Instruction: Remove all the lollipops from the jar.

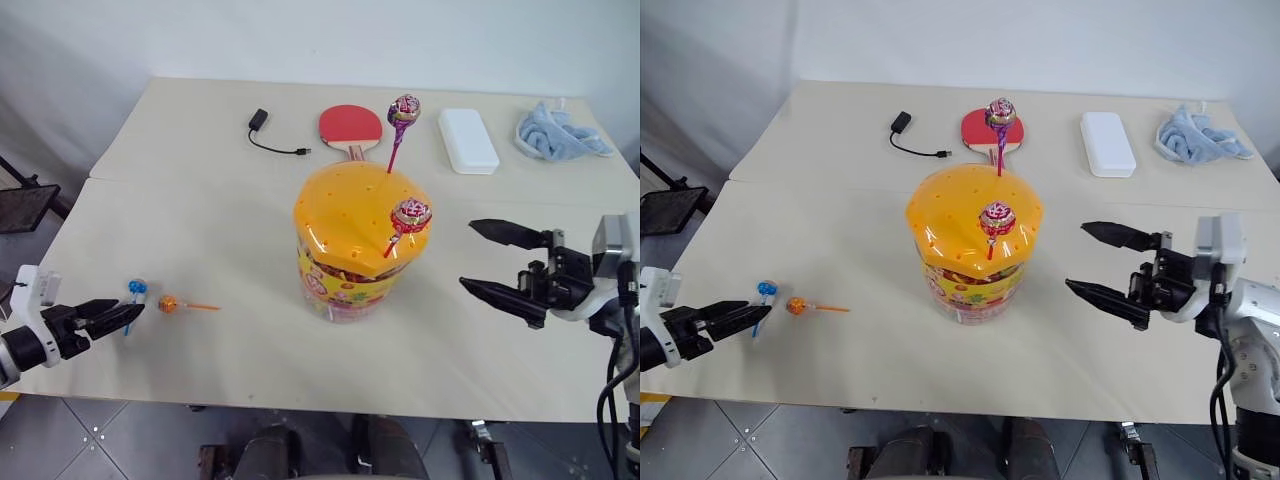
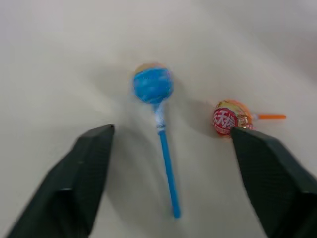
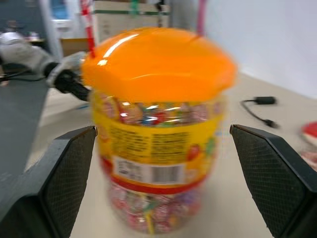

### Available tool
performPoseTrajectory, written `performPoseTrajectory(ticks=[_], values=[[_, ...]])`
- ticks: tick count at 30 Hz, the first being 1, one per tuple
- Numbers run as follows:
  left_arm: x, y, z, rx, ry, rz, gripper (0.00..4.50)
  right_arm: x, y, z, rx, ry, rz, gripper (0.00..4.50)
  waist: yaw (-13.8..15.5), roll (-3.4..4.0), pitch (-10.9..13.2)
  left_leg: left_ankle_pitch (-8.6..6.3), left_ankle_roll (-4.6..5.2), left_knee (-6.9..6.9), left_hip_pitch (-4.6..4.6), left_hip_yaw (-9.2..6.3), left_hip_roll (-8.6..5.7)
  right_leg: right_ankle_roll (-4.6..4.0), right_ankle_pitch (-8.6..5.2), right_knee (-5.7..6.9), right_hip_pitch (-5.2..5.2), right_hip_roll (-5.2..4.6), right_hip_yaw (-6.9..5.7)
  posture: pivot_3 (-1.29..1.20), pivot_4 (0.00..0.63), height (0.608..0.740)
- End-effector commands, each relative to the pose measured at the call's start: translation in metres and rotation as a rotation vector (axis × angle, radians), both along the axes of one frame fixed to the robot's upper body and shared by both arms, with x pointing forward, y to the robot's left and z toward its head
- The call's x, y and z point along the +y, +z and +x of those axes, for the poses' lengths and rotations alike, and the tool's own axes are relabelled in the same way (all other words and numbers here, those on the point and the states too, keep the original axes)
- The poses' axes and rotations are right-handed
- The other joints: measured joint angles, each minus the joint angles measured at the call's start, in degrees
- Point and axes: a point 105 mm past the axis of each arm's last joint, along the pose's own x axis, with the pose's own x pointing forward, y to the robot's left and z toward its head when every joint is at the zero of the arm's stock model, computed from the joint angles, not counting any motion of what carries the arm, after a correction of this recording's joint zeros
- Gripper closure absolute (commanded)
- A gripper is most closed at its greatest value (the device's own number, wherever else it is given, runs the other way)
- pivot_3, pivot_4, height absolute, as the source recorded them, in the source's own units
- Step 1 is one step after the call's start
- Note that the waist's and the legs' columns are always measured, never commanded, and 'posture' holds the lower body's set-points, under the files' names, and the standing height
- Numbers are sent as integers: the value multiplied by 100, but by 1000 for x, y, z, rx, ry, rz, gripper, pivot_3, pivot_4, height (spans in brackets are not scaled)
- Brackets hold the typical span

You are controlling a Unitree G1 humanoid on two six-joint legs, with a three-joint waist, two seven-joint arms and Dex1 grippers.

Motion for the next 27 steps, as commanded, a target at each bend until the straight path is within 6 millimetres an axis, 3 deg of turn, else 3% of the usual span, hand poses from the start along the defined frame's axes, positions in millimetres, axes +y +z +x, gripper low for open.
performPoseTrajectory(ticks=[1, 2, 5, 8, 13, 17, 20, 23, 27], values=[[8, 43, -12, -247, -122, 82, 562, 6, 15, -18, -37, 65, -23, 0, 0, 0, 0, 0, -1, -1, 1, 0, 1, 0, 0, -1, 1, 0, -1, 0, 150, 740], [5, 49, -12, -277, -157, 107, 562, 10, 17, -22, -38, 89, -20, 0, 0, 0, 0, 0, 0, -1, 1, 1, 1, 0, 0, -4, 1, 0, -1, 0, 150, 740], [-26, 81, -6, -505, -328, 173, 562, 31, 29, -31, -64, 177, 16, 0, 21, 4, 2, 0, -1, 4, 4, 1, 1, 3, 2, -27, 9, -6, -1, 0, 150, 740], [-65, 89, -1, -540, -491, 144, 562, 49, 40, -34, -99, 230, 53, 0, 19, 4, 2, -11, -21, 7, 6, -2, 0, 6, 4, -24, 11, -10, -1, 0, 150, 740], [-111, 101, 3, -620, -658, 93, 562, 72, 43, -26, -95, 245, 57, 0, -2, 5, 1, 1, 2, 4, 4, 1, -2, 7, 4, 5, 6, 0, -3, 0, 150, 740], [-130, 106, 4, -627, -724, 45, 562, 86, 43, -17, -99, 234, 98, 0, -17, 5, 1, 3, 6, 7, 1, 10, -3, 7, 4, 4, 5, 9, -4, 0, 150, 740], [-133, 107, 5, -643, -727, 26, 562, 100, 44, -18, -112, 270, 120, 0, -11, 5, 1, 5, 8, 15, 1, 13, -2, 7, 4, 7, 5, 15, -4, 0, 150, 740], [-133, 108, 7, -644, -722, 10, 500, 111, 37, -20, -116, 297, 85, 625, -6, 5, 1, 6, 10, 20, 1, 12, -2, 7, 4, 10, 7, 15, -4, 0, 150, 740], [-135, 107, 8, -647, -729, 3, 500, 113, 34, -14, -122, 272, 75, 1998, -5, 5, 1, 6, 10, 20, 2, 12, -2, 8, 4, 9, 9, 14, -4, 0, 150, 740]])
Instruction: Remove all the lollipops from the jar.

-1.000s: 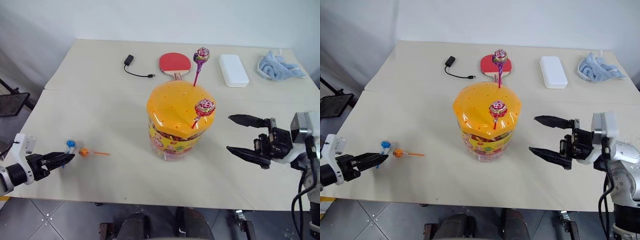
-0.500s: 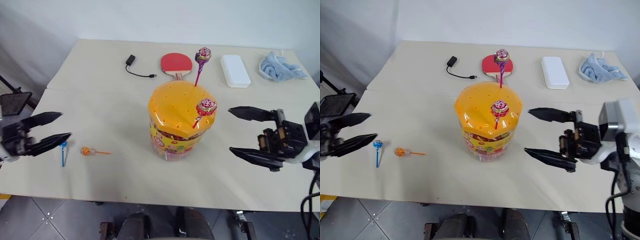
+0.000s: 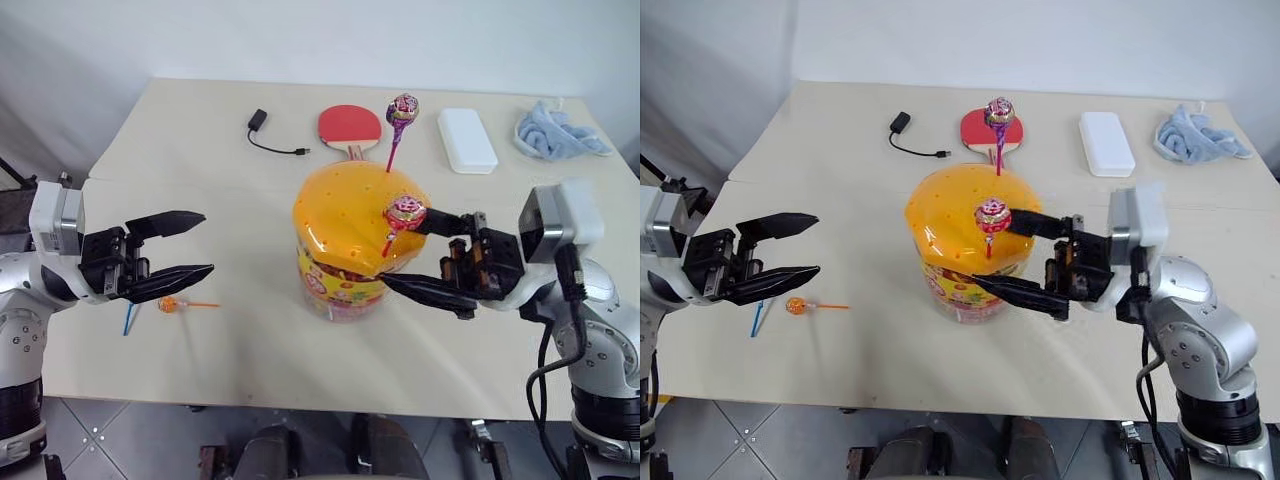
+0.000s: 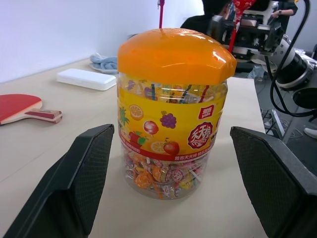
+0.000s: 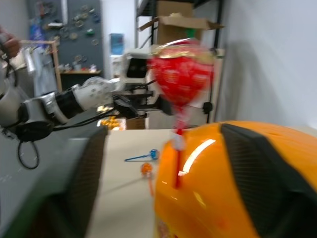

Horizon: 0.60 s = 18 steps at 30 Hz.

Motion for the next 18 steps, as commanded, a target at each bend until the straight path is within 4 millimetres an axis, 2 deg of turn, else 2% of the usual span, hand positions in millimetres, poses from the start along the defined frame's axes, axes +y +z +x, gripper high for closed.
performPoseTrajectory(ticks=[1, 7, 10, 12, 15, 16, 18], values=[[-5, 9, -3, -46, -32, -13, 500, 2, -1, 2, -24, -23, -14, 2339, 2, 0, 0, 0, 0, 0, 0, 0, 0, 0, 0, 0, 0, 0, -1, 0, 150, 740], [-7, 9, -1, -49, -48, -11, 500, -5, 9, 3, -28, -22, 37, 4432, 3, 0, 0, 0, 1, 1, 0, 0, 0, 0, 0, 0, 1, 1, -1, 0, 150, 740], [-12, 9, -3, -44, -91, -19, 500, -25, 39, 0, 6, -3, 205, 4492, 14, 0, 1, 0, 1, 0, -3, -2, 0, 0, 0, -1, 0, 1, -3, 0, 150, 740], [-15, 8, -3, -41, -108, -18, 500, -37, 52, 0, 29, -22, 259, 4492, 18, 0, 1, 2, 5, 1, -4, -4, -3, 2, 1, -1, 2, -2, -7, 0, 150, 740], [-18, 7, -2, -40, -123, -6, 500, -68, 72, 8, 90, -124, 305, 4492, 30, -1, 2, 2, 5, 2, -4, -9, -4, 2, 1, -3, 4, -5, -9, 0, 150, 740], [-19, 6, -1, -41, -126, -5, 500, -84, 74, 16, 98, -204, 300, 4492, 32, -1, 2, 2, 5, 2, -6, -10, -5, 2, 1, -4, 5, -7, -10, 0, 150, 740], [-21, 4, 0, -37, -137, 8, 500, -121, 60, 38, 174, -445, 202, 4492, 38, -1, 2, 2, 6, 1, -6, -9, -5, 2, 1, -10, 8, -8, -10, 0, 150, 740]])
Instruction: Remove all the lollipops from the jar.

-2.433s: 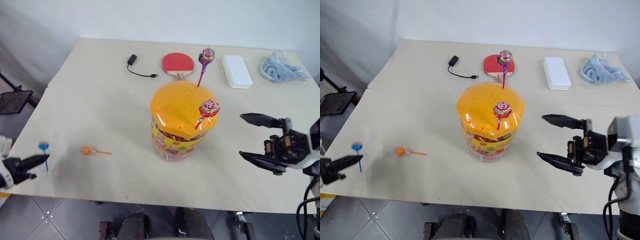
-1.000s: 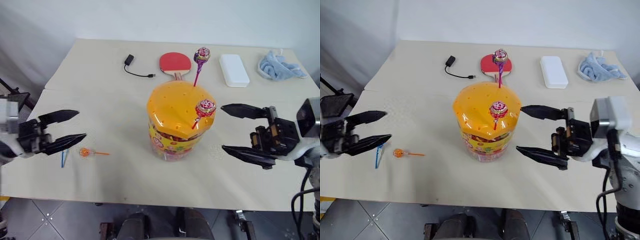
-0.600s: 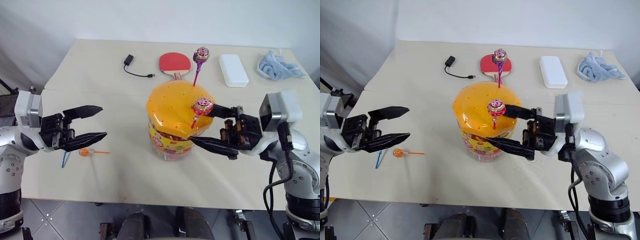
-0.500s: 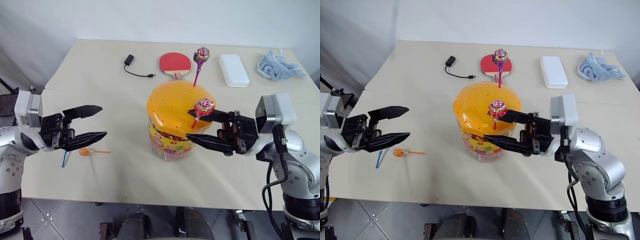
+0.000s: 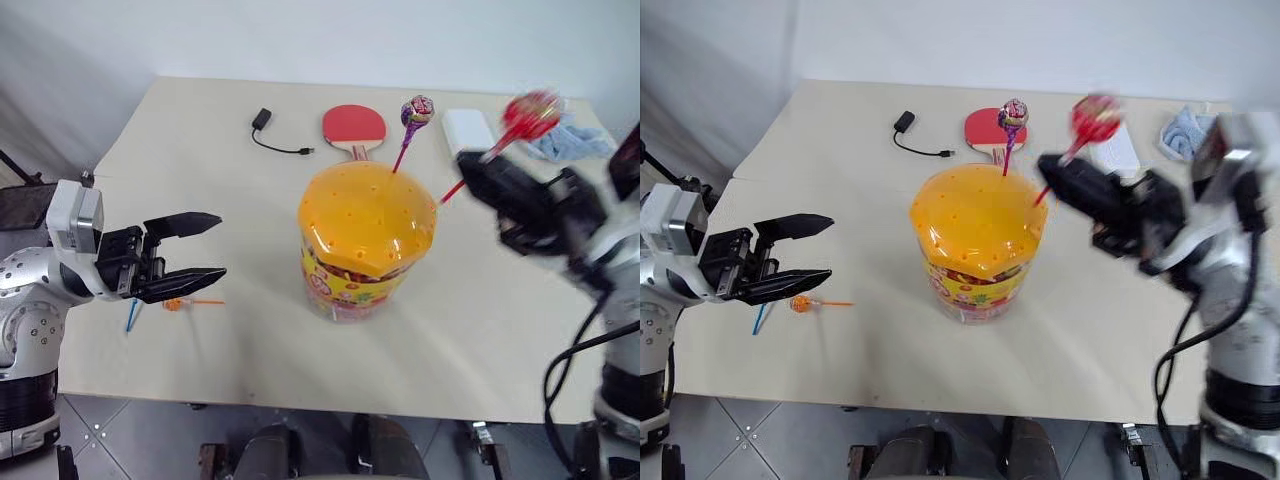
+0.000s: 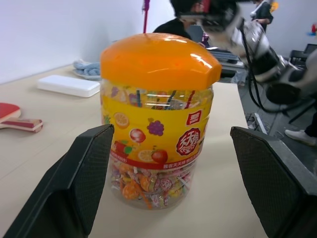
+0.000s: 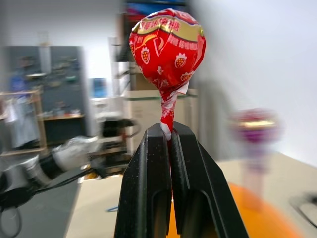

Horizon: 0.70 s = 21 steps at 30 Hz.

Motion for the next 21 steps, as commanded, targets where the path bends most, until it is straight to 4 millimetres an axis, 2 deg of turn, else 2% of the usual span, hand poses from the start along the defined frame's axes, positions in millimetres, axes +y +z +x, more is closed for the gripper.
performPoseTrajectory(ticks=[1, 2, 4, 8, 11, 16, 21], values=[[-5, 1, -1, -31, -31, 25, 500, -62, -20, 29, 167, -341, -134, 4492, 5, 0, 0, 0, 0, -1, 0, 1, 0, 0, 0, -2, 1, 0, 0, 0, 150, 740], [-6, -2, -1, -26, -39, 37, 500, -83, -44, 40, 263, -472, -267, 4492, 11, 0, 0, 0, 1, -3, 0, 3, 0, 0, 0, -3, 1, 1, -1, 0, 150, 740], [-8, -5, -1, -23, -46, 49, 500, -114, -85, 49, 412, -646, -462, 4492, 18, -3, -2, 0, 3, -5, -1, 7, -1, 0, 0, -6, 1, 1, 0, 0, 150, 740], [-11, -11, 1, -20, -53, 63, 500, -149, -140, 55, 594, -821, -658, 4492, -50, 12, 4, 3, 5, -4, 3, 24, 2, 4, 2, -2, -2, 4, 2, 0, 150, 740], [-12, -12, 0, -18, -55, 68, 500, -173, -179, 52, 750, -943, -779, 4492, -51, 13, 4, 7, 0, -4, 9, 31, 10, 4, 2, 5, -5, 8, 2, 0, 150, 740], [-9, -11, 0, -20, -46, 78, 500, -192, -207, 40, 887, -1017, -826, 4492, -11, 17, 6, 7, -2, -2, 2, 26, 8, 4, 2, 2, -7, 7, 8, 0, 150, 740], [-4, -8, 2, -26, -30, 91, 500, -191, -217, 36, 910, -1008, -814, 3188, 34, 14, 4, 7, -1, 3, 2, 12, 7, 6, 2, -7, 5, 7, -3, 0, 150, 740]])
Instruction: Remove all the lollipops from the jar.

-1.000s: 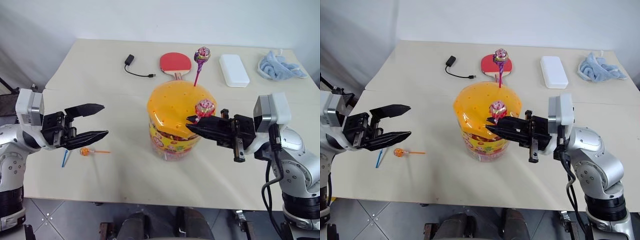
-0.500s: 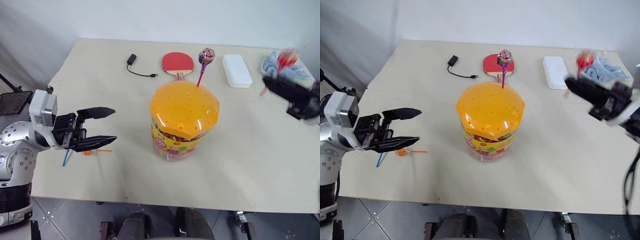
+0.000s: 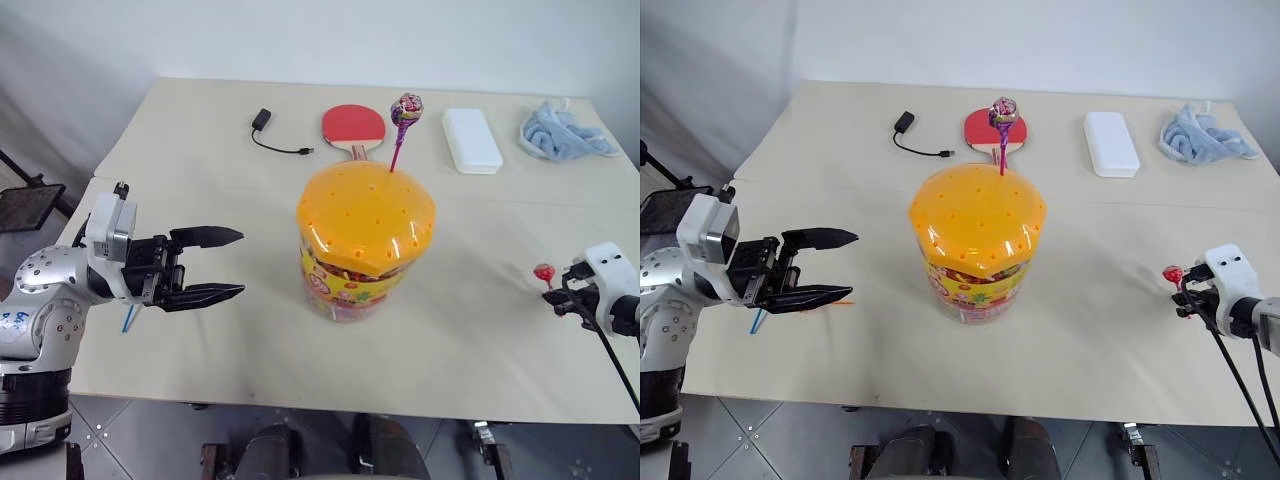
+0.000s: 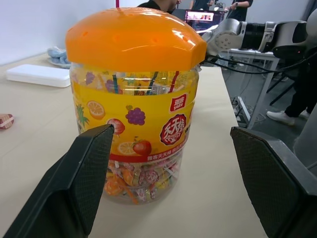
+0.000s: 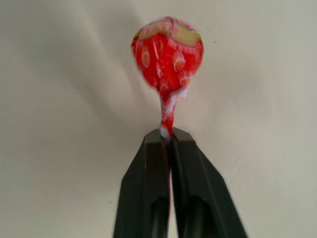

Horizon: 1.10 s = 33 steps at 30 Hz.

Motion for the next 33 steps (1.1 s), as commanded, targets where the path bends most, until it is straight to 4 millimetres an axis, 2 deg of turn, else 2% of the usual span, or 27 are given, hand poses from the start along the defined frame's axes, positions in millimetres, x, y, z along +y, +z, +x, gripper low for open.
performPoseTrajectory(ticks=[1, 4, 7, 10, 12, 14, 17, 18, 20, 24, 27, 32, 33], values=[[7, 8, 0, -41, 20, 13, 500, -4, -10, -6, 18, -33, 18, 2841, 1, -2, -1, 0, 0, 0, 0, 0, 0, 0, 0, -1, 1, 1, -1, 0, 150, 740], [8, 9, 1, -41, 26, 10, 500, -10, 2, -6, -43, -33, 11, 1939, 2, -2, -1, 0, 0, -1, -1, 0, 1, 0, 0, -1, 0, 2, -1, 0, 150, 740], [13, 10, 0, -36, 43, 11, 500, -15, 36, -6, -191, 56, -46, 983, 9, 0, 0, 0, 0, -3, -2, 1, 0, 0, 0, -2, -1, 6, -1, 0, 150, 740], [18, 10, 2, -33, 61, 16, 500, 6, 79, -7, -369, 274, -22, 60, 4, 10, 6, 0, 0, -3, -1, 5, -2, 3, 1, -2, -2, 29, 0, 0, 150, 740], [20, 9, 3, -33, 70, 14, 500, 34, 111, -9, -507, 442, 51, 60, -21, 20, 7, 0, 0, -3, 2, 7, -1, 5, 2, -1, -2, 37, 0, 0, 150, 740], [20, 10, 5, -35, 72, 3, 500, 69, 135, -8, -594, 601, 137, 60, -77, 23, 9, 0, 0, -3, 7, 10, 7, 5, 2, 1, -1, 45, 2, 0, 150, 740], [17, 14, 7, -50, 69, -28, 500, 123, 157, -1, -679, 768, 248, 60, -88, 21, 9, -5, -12, 0, 9, 10, 29, 2, 1, 0, -2, 66, 21, 0, 150, 740], [16, 15, 7, -54, 69, -32, 500, 148, 163, 4, -709, 829, 302, 60, -84, 20, 9, -7, -17, 2, 9, 8, 36, -1, 0, 0, -2, 69, 23, 0, 150, 740], [14, 15, 8, -58, 69, -36, 500, 179, 171, 9, -730, 890, 367, 60, -87, 22, 9, -9, -23, 5, 9, 9, 44, -6, 0, 0, -4, 68, 28, 0, 150, 740], [13, 20, 8, -68, 75, -64, 500, 217, 182, 21, -733, 949, 491, 60, -32, 23, 10, -10, -26, 4, -11, 4, 41, -14, -3, 6, -23, 75, 16, 0, 150, 740], [12, 22, 7, -71, 78, -78, 500, 240, 191, 20, -740, 1019, 569, 60, -41, 22, 10, -10, -22, 5, -14, 1, 29, -14, -3, 9, -24, 71, 15, 0, 150, 740], [12, 24, 4, -75, 93, -110, 500, 256, 193, 15, -708, 1097, 615, 60, -56, 22, 10, -9, -19, 5, -15, 2, 26, -11, -2, 9, -23, 69, 15, 0, 150, 740], [12, 25, 4, -78, 99, -121, 500, 257, 192, 15, -703, 1102, 615, 229, -63, 22, 10, -9, -19, 5, -14, 2, 27, -11, -2, 9, -23, 69, 15, 0, 150, 740]])
